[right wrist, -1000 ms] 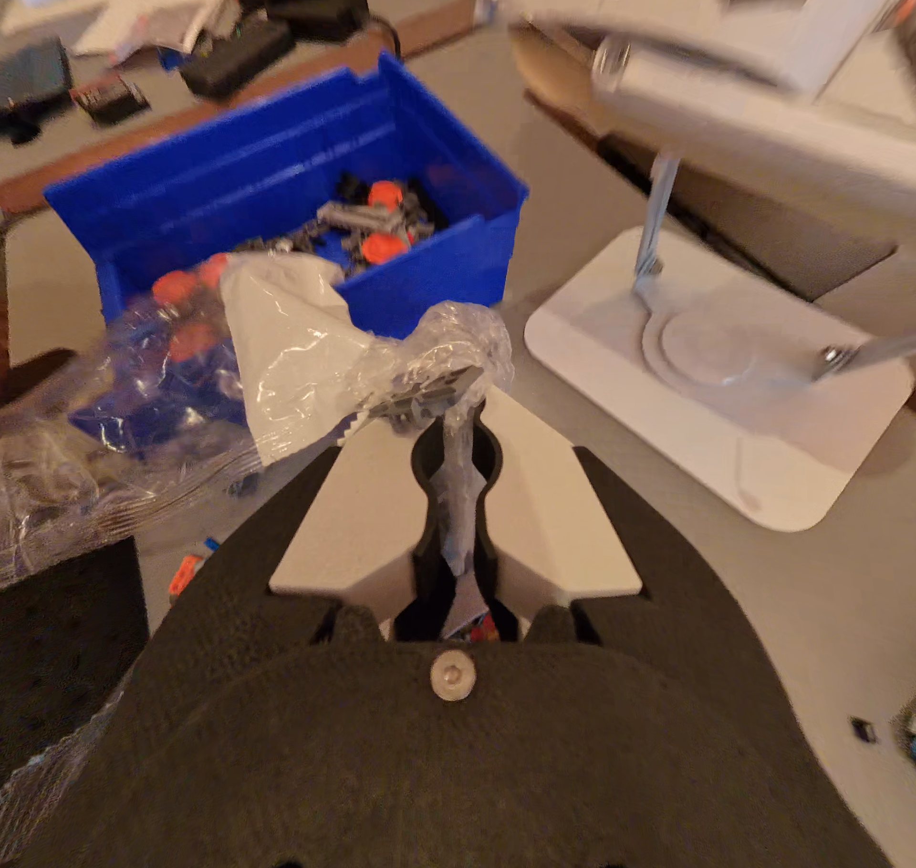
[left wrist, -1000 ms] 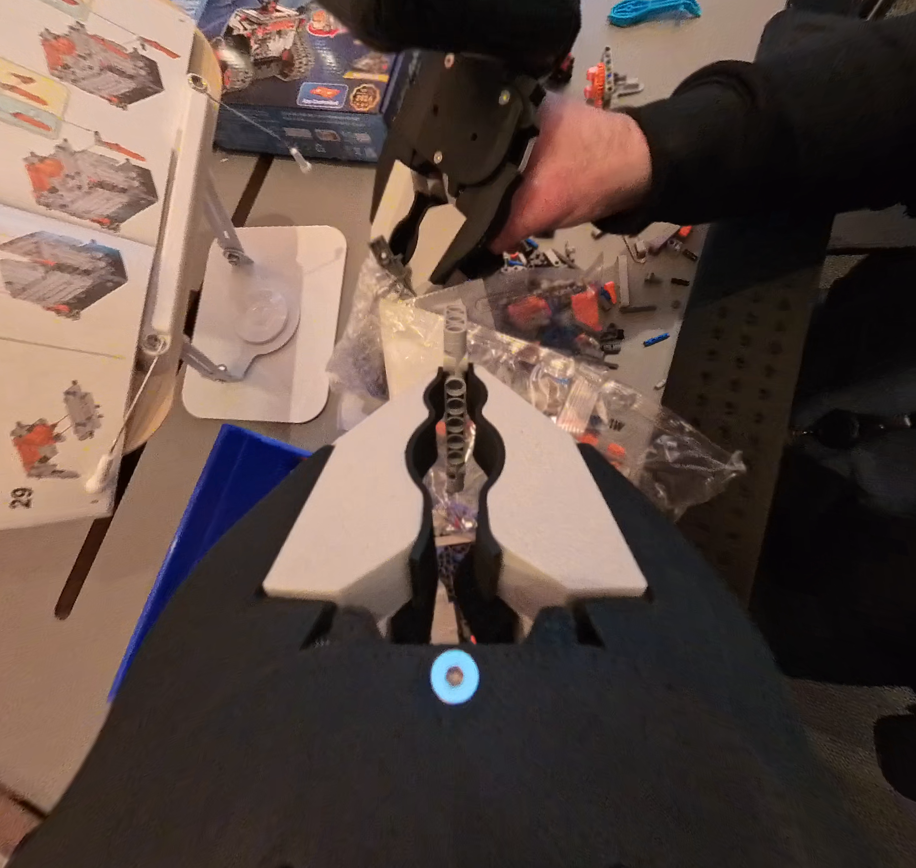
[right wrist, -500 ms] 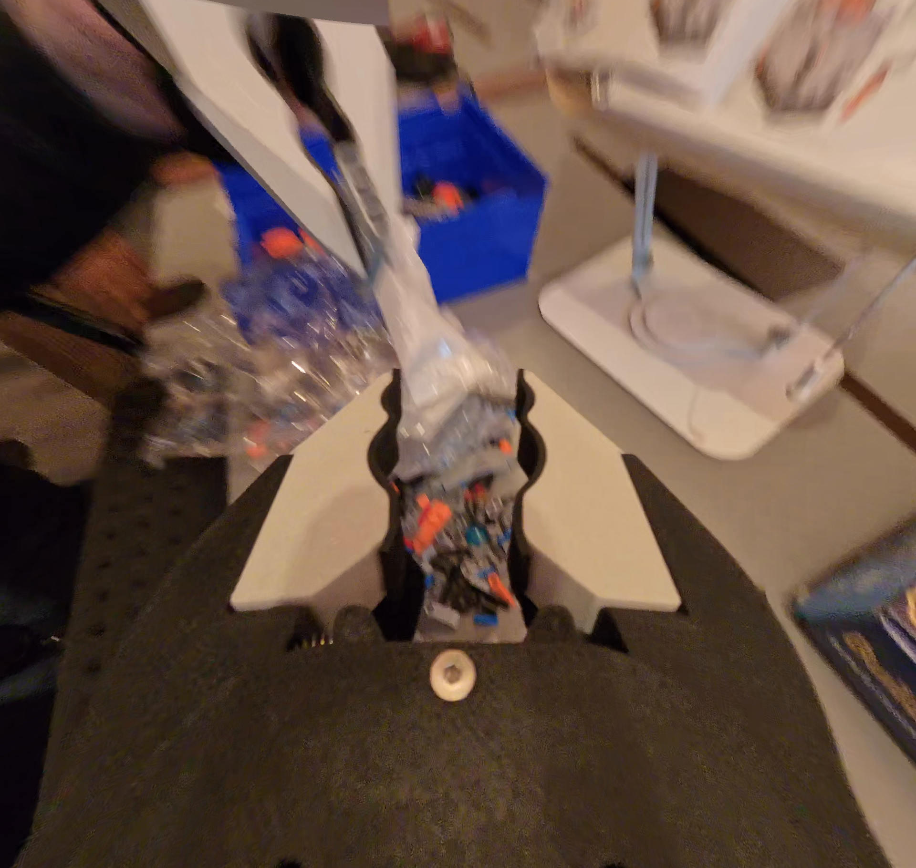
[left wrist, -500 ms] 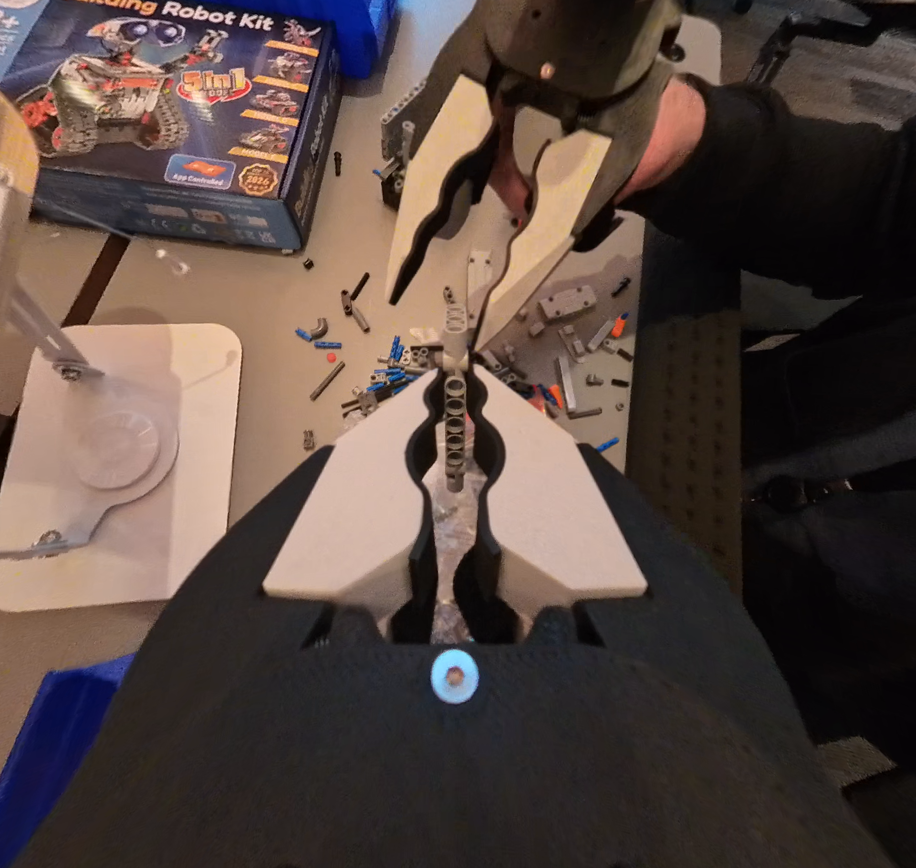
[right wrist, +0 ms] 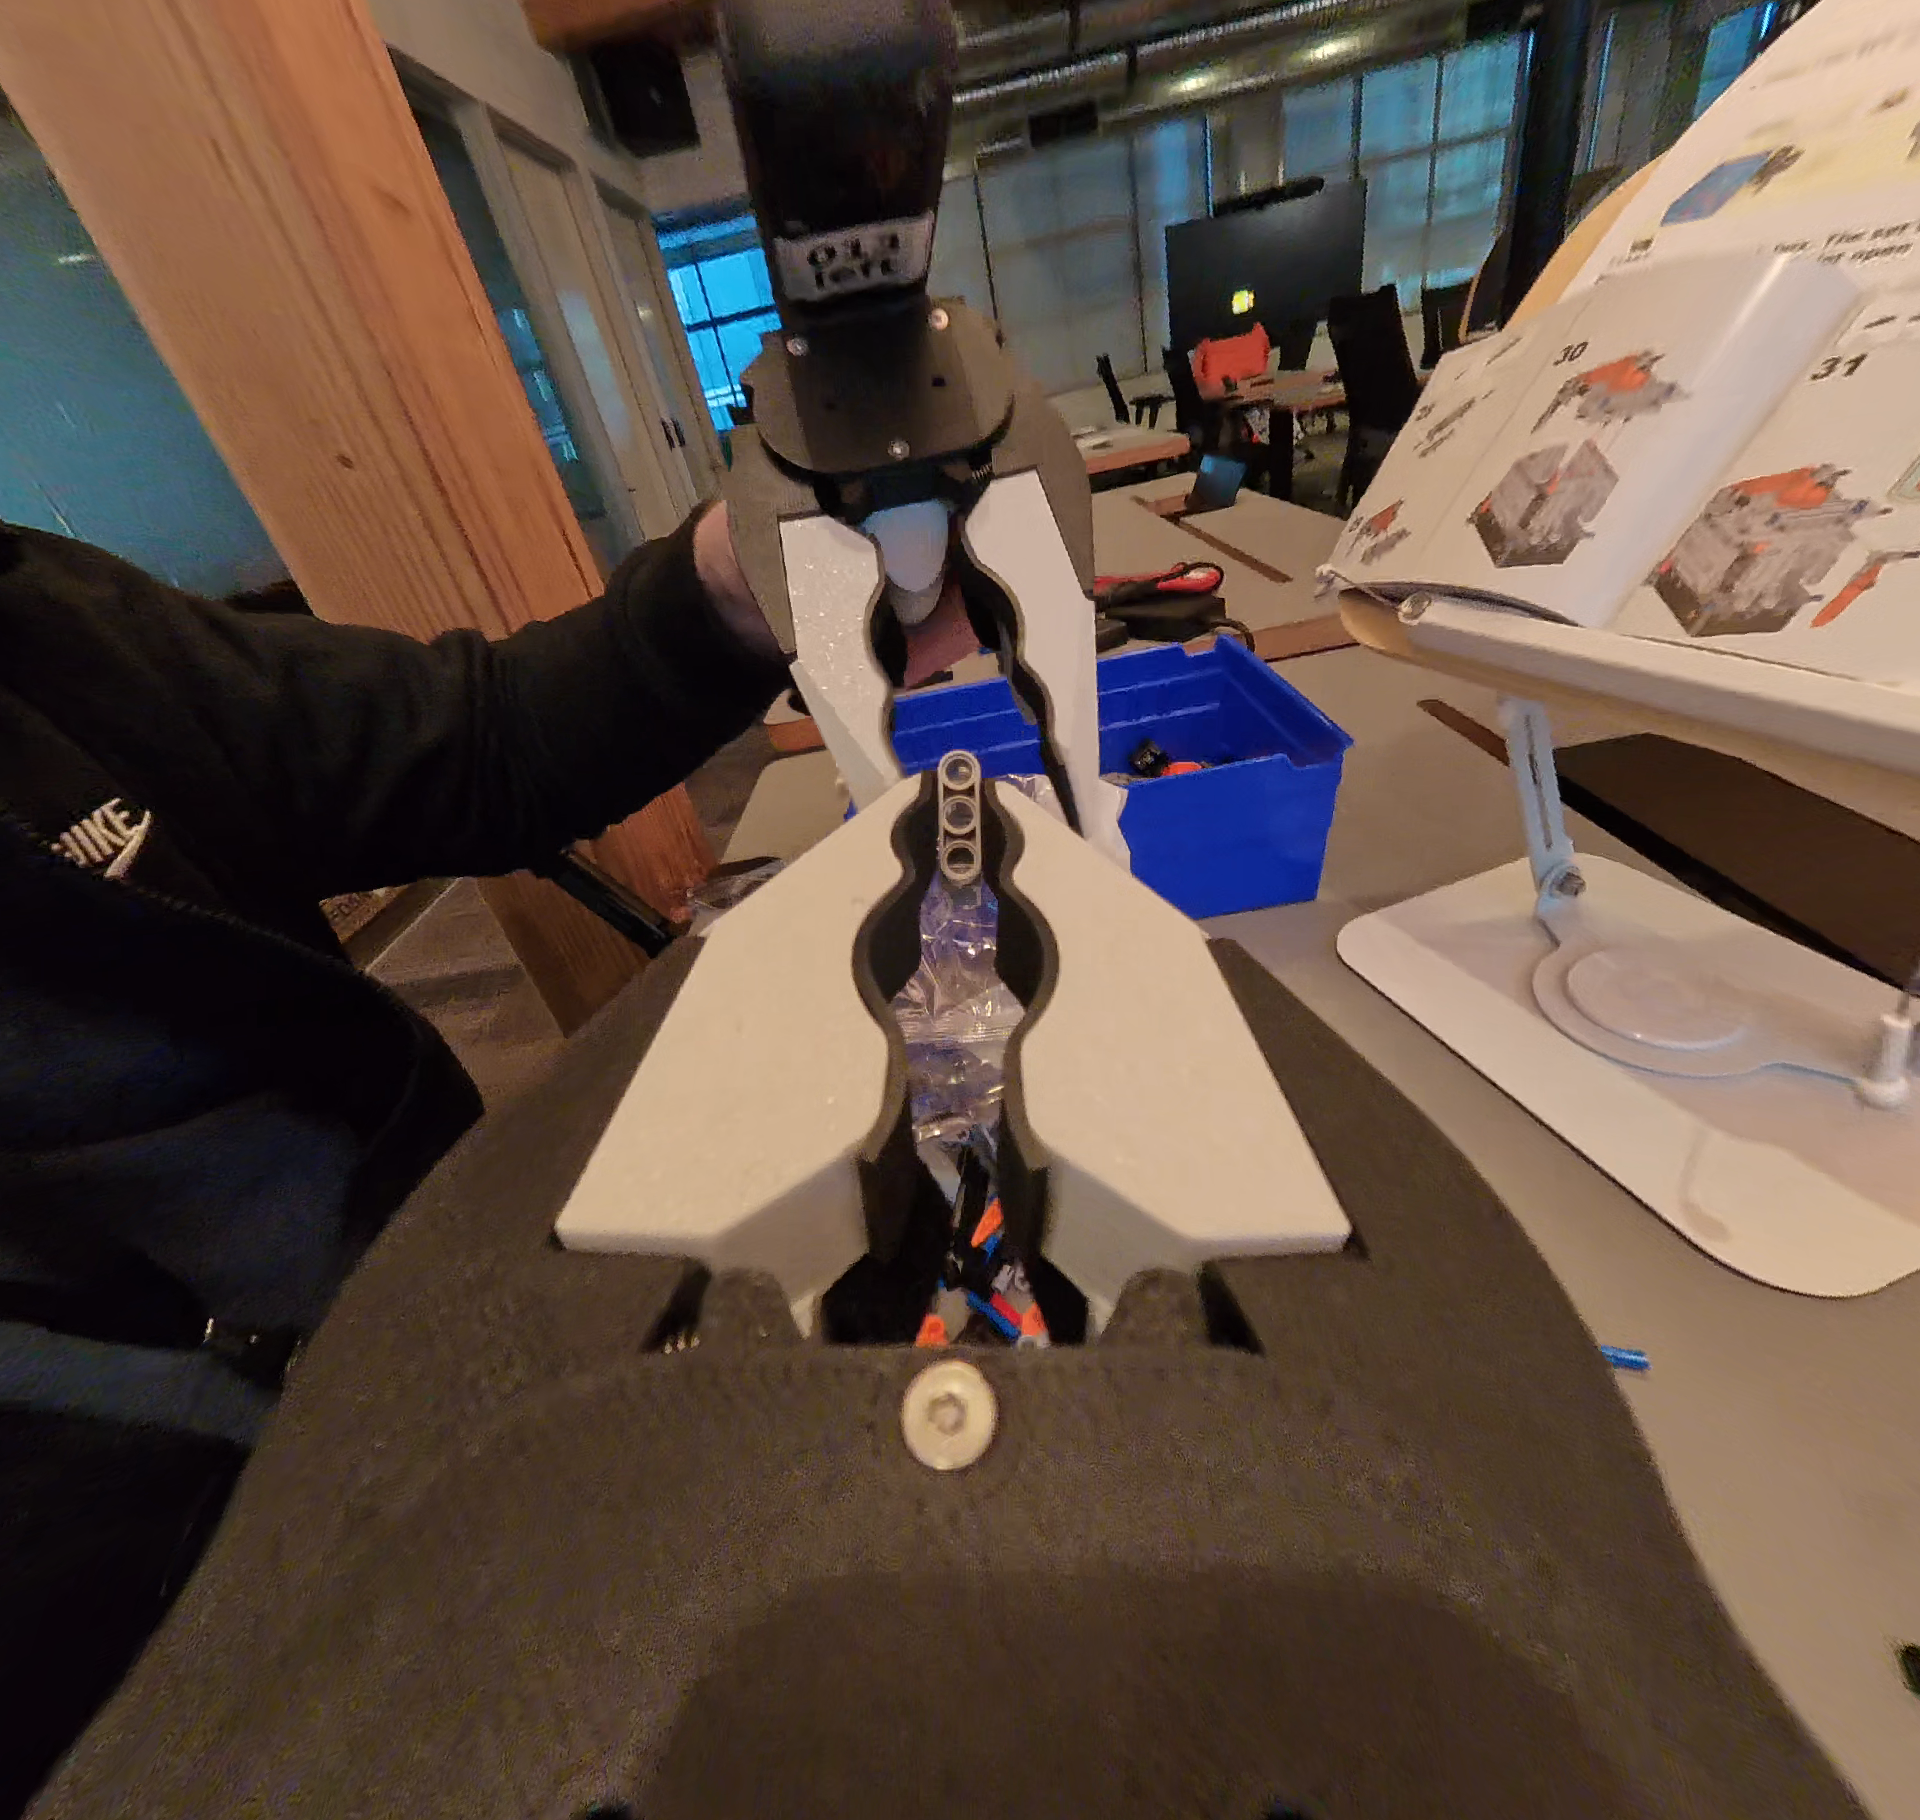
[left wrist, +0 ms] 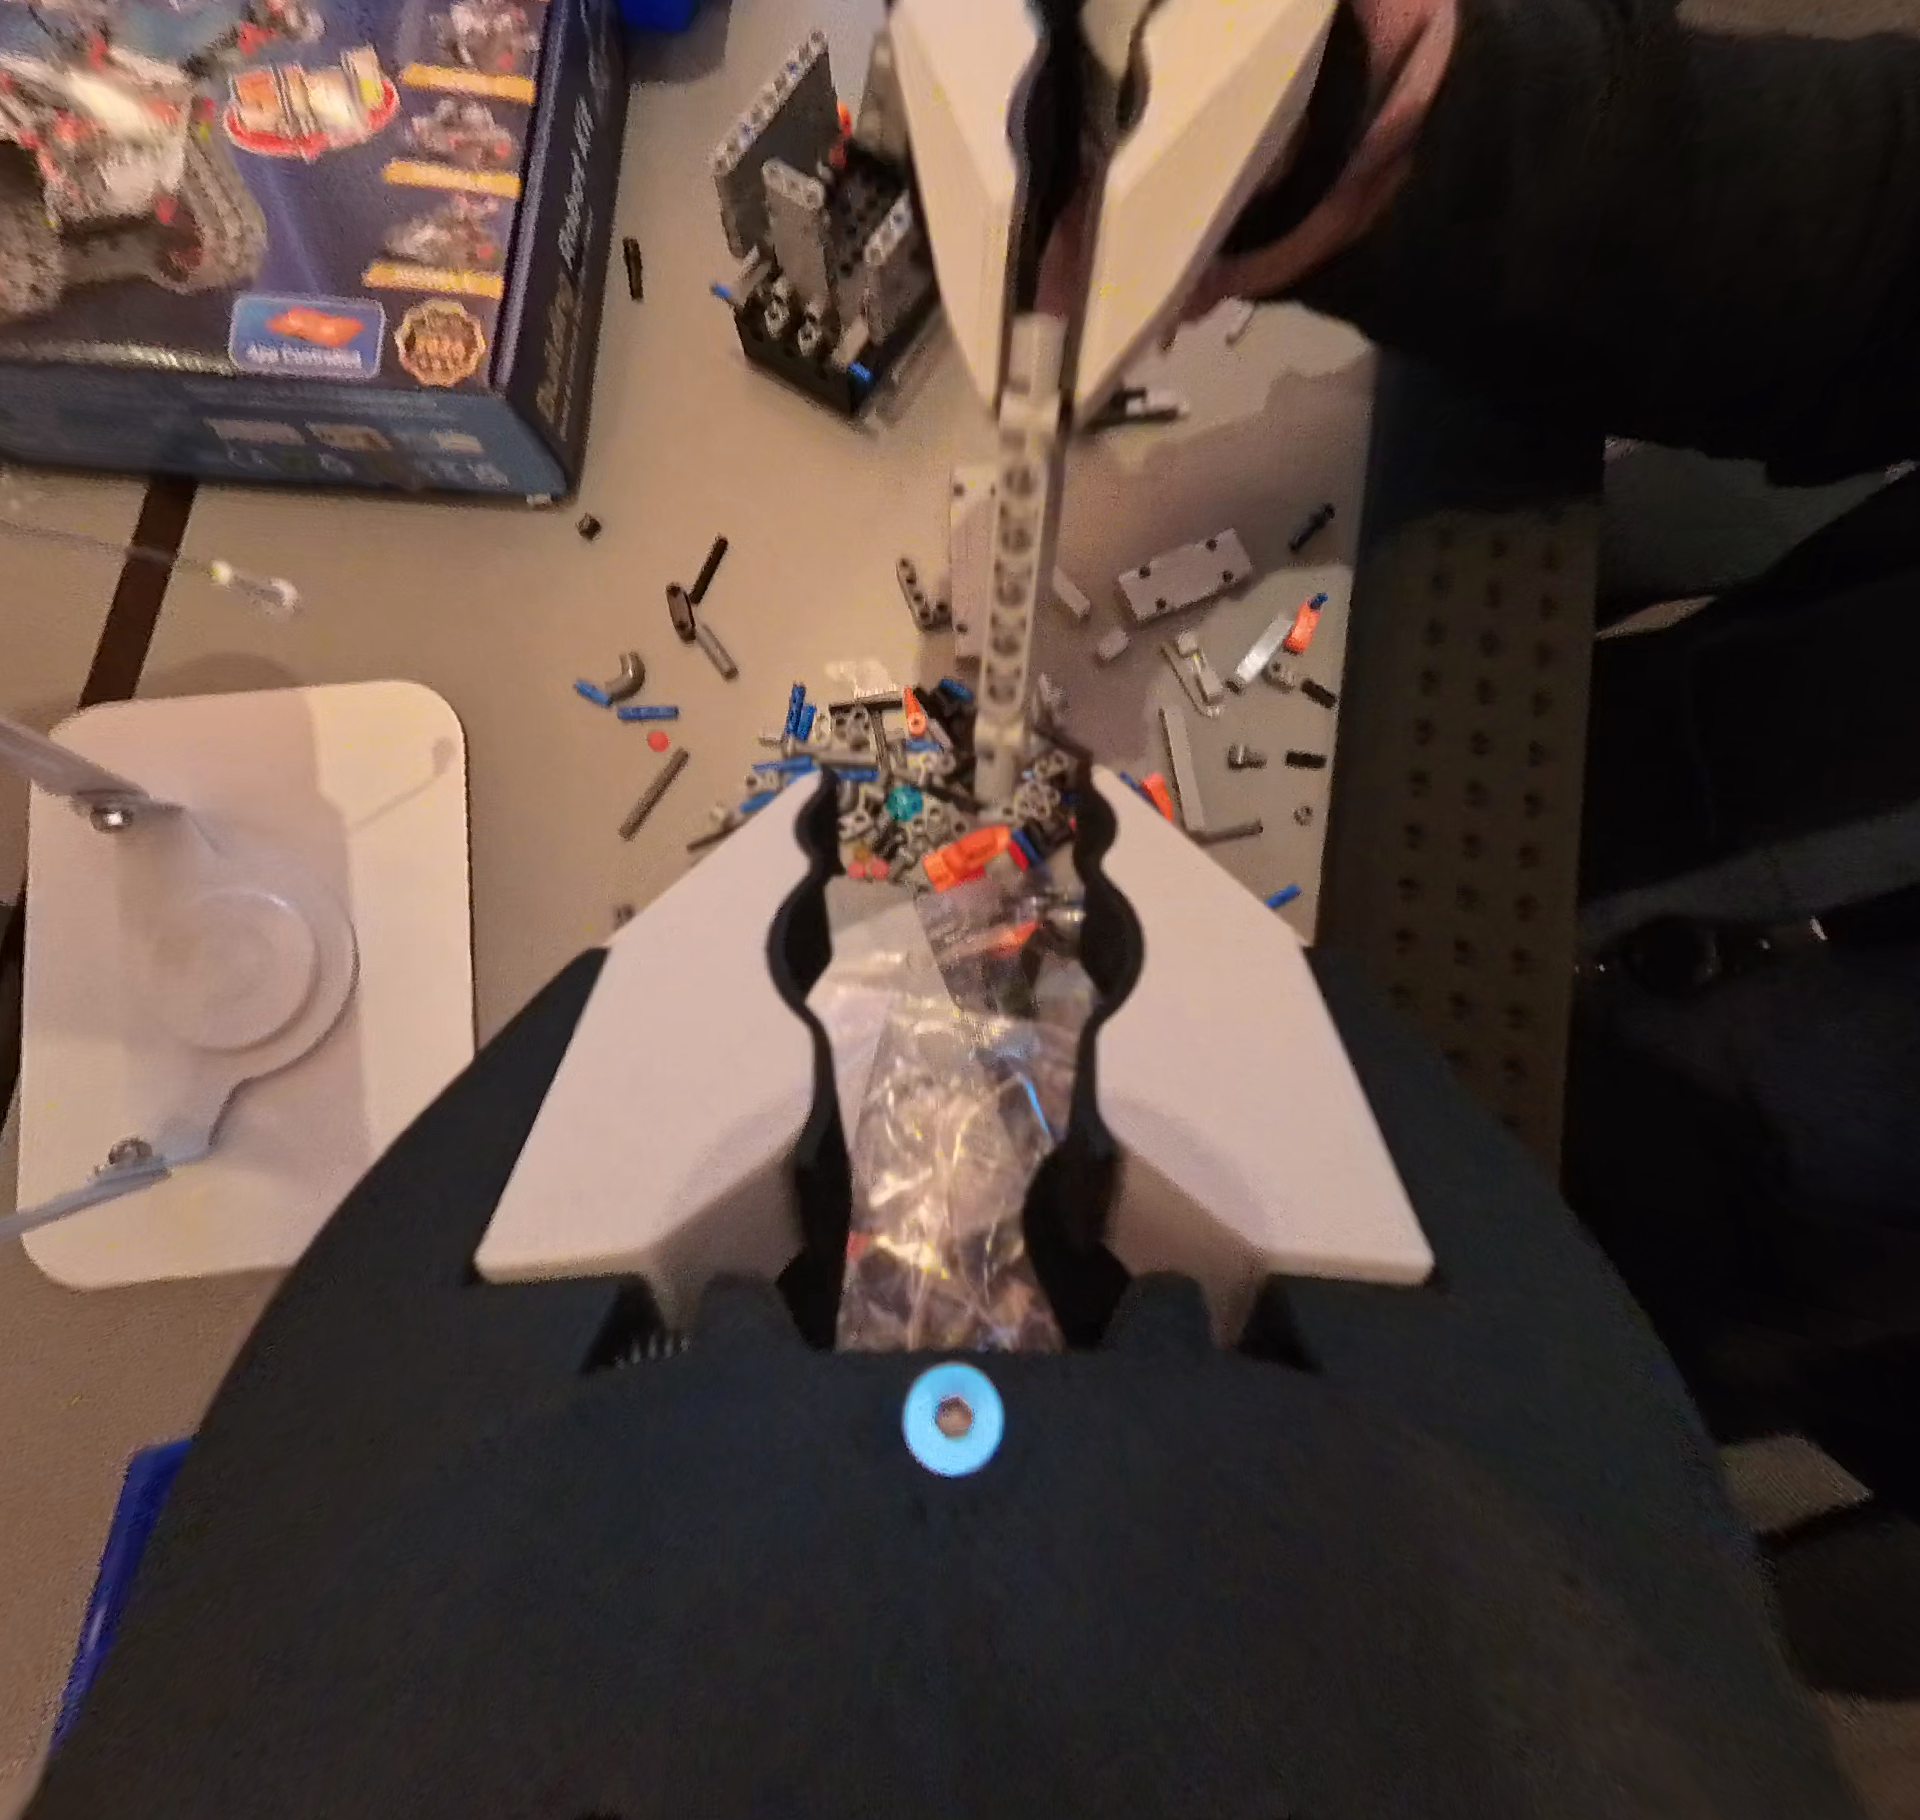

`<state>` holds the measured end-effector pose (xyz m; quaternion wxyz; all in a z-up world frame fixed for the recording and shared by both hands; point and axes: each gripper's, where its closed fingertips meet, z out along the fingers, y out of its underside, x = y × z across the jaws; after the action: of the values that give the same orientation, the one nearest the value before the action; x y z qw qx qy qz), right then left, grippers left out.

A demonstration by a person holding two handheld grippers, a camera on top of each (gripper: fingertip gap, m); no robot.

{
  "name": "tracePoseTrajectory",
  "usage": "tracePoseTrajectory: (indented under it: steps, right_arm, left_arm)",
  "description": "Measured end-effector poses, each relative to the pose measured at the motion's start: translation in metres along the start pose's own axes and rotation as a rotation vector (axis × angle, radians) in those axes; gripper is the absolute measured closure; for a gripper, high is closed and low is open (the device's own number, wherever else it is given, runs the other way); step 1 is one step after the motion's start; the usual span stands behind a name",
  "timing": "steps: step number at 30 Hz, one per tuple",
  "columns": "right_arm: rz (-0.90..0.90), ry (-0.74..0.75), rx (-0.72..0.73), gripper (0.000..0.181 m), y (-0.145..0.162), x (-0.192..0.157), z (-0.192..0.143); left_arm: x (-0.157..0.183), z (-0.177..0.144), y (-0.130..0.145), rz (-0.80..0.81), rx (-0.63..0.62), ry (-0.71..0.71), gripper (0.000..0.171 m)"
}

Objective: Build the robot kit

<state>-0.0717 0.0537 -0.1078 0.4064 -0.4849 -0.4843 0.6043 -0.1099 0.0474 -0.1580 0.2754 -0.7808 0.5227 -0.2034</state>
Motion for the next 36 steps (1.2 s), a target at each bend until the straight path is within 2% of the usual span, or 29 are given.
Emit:
tracePoseTrajectory:
  steps: [3, 7, 8, 10, 12, 16, 17, 22, 27, 32, 36]
  right_arm:
    - [0.005, -0.01, 0.017, 0.176, 0.001, 0.0, -0.014]
    - [0.009, 0.0, 0.014, 0.176, 0.004, 0.003, -0.02]
    - [0.011, 0.001, 0.014, 0.176, 0.005, 0.003, -0.02]
    - [0.013, 0.003, 0.007, 0.176, 0.007, 0.004, -0.019]
    - [0.017, 0.013, -0.002, 0.176, 0.011, 0.006, -0.019]
    - [0.026, 0.023, 0.002, 0.176, 0.012, 0.01, -0.022]
    - [0.028, 0.025, 0.004, 0.176, 0.012, 0.011, -0.023]
    - [0.033, 0.034, 0.011, 0.176, 0.011, 0.014, -0.028]
    - [0.031, 0.044, 0.018, 0.176, 0.009, 0.015, -0.032]
    - [0.031, 0.053, 0.022, 0.176, 0.008, 0.017, -0.036]
    - [0.032, 0.059, 0.02, 0.176, 0.009, 0.018, -0.039]
  left_arm:
    - [-0.009, -0.002, 0.046, -0.053, -0.167, -0.044, 0.088]
    - [-0.027, 0.014, 0.122, -0.092, -0.447, -0.133, 0.072]
    - [-0.028, 0.019, 0.137, -0.096, -0.503, -0.134, 0.074]
    - [-0.026, 0.03, 0.152, -0.114, -0.538, -0.119, 0.084]
    - [-0.035, 0.032, 0.16, -0.107, -0.562, -0.173, 0.119]
    - [-0.034, 0.036, 0.159, -0.07, -0.522, -0.163, 0.166]
    - [-0.037, 0.032, 0.155, -0.053, -0.506, -0.187, 0.171]
    - [-0.045, -0.002, 0.138, -0.008, -0.451, -0.267, 0.171]
    - [-0.055, -0.049, 0.117, 0.001, -0.374, -0.353, 0.171]
    - [-0.064, -0.11, 0.1, 0.001, -0.315, -0.454, 0.171]
    - [-0.069, -0.171, 0.106, -0.004, -0.366, -0.533, 0.171]
